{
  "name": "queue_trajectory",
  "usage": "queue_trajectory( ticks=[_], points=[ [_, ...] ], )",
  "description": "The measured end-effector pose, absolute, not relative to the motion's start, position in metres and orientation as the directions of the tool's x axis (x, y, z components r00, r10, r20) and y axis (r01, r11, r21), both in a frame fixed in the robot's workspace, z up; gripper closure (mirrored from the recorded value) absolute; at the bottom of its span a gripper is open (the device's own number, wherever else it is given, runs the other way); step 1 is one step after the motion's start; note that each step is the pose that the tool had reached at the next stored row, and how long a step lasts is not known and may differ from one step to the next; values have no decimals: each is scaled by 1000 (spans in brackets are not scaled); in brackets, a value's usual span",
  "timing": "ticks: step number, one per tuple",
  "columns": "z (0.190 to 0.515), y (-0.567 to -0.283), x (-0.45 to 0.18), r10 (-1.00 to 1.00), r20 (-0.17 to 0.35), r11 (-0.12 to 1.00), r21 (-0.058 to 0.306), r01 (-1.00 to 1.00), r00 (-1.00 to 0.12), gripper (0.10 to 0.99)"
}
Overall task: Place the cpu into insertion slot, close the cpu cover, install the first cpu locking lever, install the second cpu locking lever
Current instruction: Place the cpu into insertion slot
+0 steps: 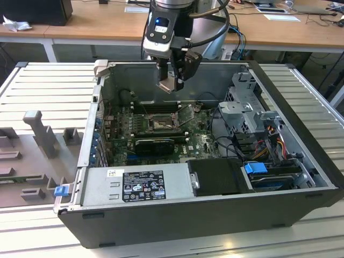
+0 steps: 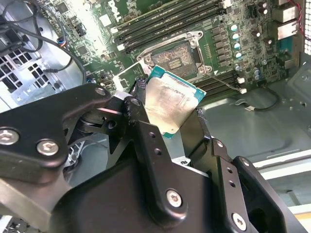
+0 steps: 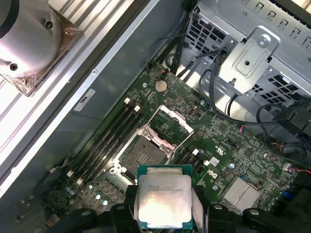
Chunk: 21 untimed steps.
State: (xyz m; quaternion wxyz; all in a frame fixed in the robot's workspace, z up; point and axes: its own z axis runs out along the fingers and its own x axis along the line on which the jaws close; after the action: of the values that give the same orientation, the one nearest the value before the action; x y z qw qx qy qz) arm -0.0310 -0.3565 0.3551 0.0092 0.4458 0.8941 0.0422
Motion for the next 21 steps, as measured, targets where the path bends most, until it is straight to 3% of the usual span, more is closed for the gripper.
queue_trajectory(
  ticks=[21],
  points=[
    [355,-356,-31,895,21,443,84,892,-446,557]
  ],
)
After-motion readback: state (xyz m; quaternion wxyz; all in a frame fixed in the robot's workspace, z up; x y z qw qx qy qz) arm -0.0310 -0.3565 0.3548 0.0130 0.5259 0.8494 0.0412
